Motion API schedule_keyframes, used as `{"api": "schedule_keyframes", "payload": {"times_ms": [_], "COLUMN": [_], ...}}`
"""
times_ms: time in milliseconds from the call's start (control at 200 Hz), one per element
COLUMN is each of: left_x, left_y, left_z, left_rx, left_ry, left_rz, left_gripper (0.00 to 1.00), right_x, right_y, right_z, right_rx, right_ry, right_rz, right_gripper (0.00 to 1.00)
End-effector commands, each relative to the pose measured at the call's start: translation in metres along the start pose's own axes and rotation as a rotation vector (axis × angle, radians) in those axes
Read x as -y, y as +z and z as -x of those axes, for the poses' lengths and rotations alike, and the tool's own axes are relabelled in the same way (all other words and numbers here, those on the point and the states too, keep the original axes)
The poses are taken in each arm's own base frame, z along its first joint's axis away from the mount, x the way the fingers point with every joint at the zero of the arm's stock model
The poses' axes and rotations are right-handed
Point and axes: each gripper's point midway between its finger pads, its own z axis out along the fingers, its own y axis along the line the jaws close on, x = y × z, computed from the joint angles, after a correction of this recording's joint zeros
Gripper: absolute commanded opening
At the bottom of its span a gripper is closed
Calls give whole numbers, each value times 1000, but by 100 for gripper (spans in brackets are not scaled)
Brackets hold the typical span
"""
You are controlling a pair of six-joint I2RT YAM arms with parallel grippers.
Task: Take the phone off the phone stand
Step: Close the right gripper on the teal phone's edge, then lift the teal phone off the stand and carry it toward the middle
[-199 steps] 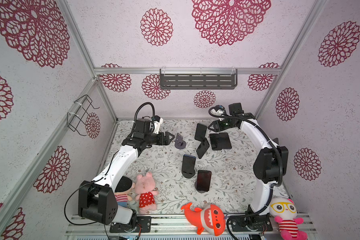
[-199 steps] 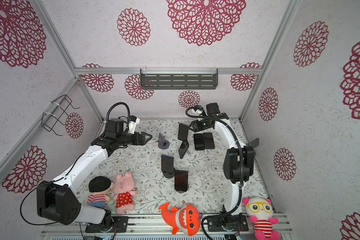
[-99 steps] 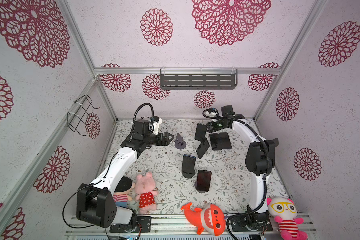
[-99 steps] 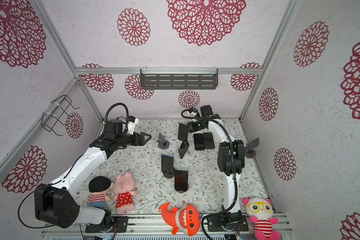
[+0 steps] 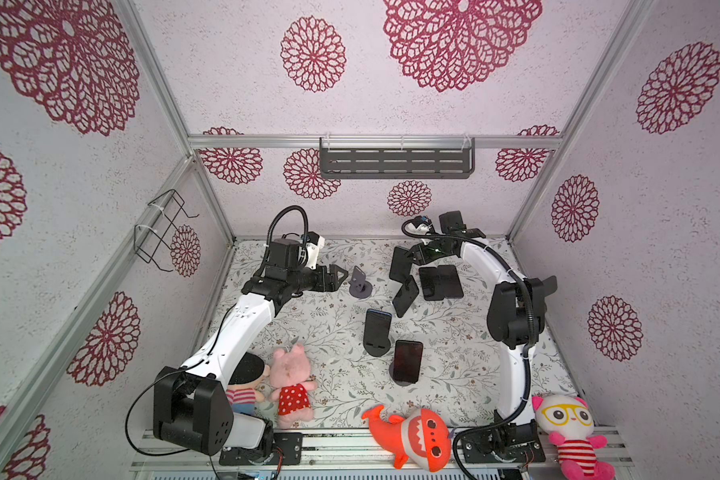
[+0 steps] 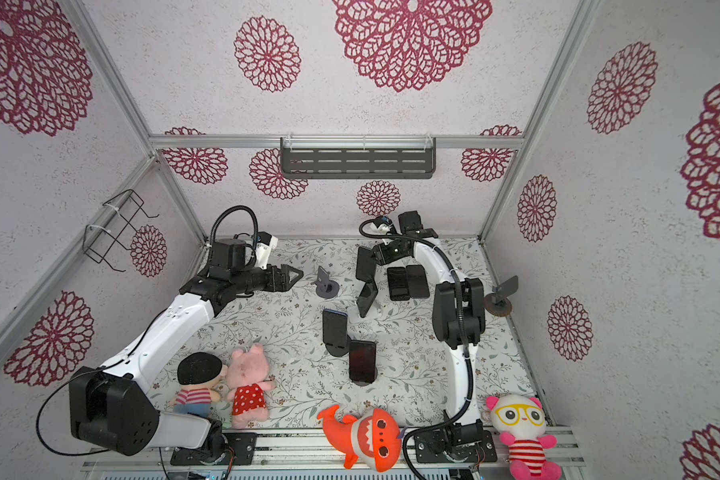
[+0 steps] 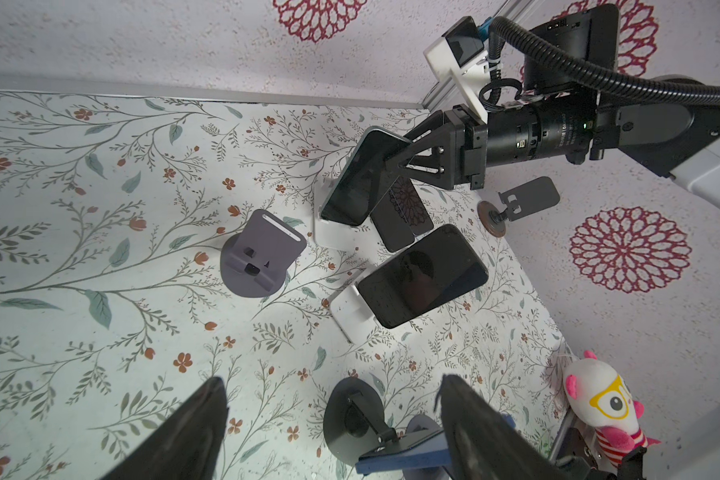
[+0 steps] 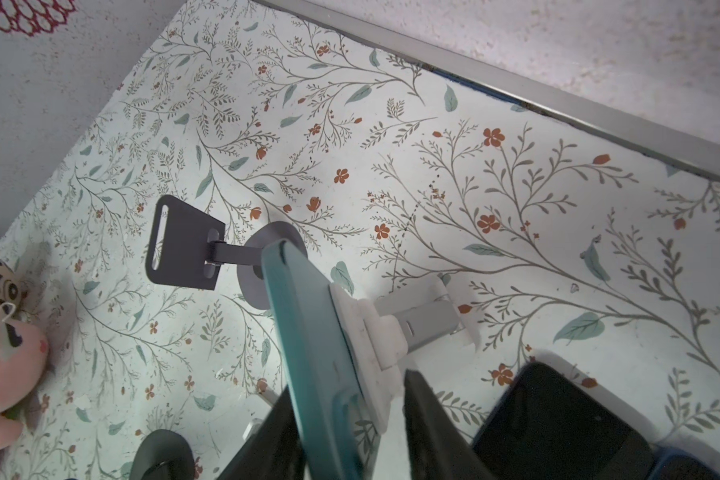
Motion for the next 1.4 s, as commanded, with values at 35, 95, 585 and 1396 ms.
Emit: {"api": "schedule_keyframes", "payload": {"times_ms": [35, 95, 585, 1396], "left_x": [7, 6, 9, 37], "left_y": [1, 2, 7, -13], "left_z": [2, 2, -3, 47], "left_rx": [-7, -8, -33, -19], "left_ry": [32, 33, 27, 194], "left_rz": [-21, -20, -41, -113], "left_gripper": [83, 83, 83, 77], "right_x": [-7, -7, -8, -66], "right_y": [-8, -9, -14, -96], "right_z": [13, 13, 22, 96], "right_rx": [25, 26, 48, 239], "right_ry": [-53, -57, -71, -119], "right_rz": [14, 13, 4, 81], "right_gripper": [32, 29, 13, 0]}}
